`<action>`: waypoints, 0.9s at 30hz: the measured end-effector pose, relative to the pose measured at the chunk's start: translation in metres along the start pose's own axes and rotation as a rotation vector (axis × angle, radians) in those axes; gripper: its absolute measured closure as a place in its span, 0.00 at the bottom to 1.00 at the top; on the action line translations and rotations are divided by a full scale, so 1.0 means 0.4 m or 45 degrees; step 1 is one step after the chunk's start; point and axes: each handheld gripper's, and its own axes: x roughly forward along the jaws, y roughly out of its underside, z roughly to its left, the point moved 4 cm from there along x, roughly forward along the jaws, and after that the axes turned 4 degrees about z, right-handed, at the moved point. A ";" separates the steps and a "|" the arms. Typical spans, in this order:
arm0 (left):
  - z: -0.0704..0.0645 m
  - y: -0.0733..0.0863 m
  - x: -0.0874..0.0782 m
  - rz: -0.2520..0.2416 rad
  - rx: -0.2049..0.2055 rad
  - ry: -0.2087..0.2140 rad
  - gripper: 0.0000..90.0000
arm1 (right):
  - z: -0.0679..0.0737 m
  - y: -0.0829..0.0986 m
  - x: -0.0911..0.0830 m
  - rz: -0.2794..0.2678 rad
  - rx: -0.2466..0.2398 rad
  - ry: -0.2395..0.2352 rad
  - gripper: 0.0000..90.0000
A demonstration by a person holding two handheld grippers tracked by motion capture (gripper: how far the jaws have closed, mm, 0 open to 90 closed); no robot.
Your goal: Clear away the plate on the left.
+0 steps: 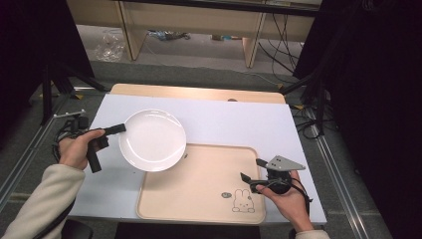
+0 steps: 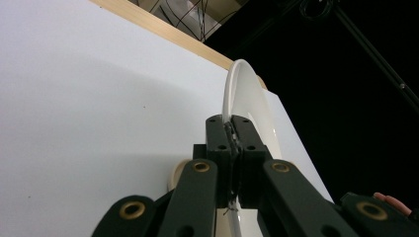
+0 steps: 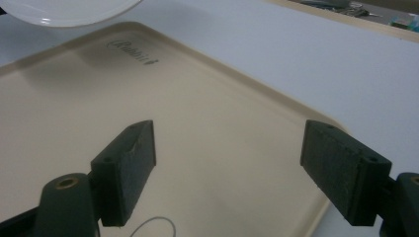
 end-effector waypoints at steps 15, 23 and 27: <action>-0.015 0.011 0.015 0.025 0.014 0.017 0.97 | 0.001 0.000 0.000 0.003 0.005 -0.003 0.25; -0.018 0.015 0.022 0.031 0.013 0.021 0.97 | 0.001 0.000 0.000 0.002 0.004 -0.003 0.25; -0.022 0.017 0.025 0.039 0.018 0.022 0.97 | 0.001 0.000 -0.001 0.002 0.004 -0.002 0.25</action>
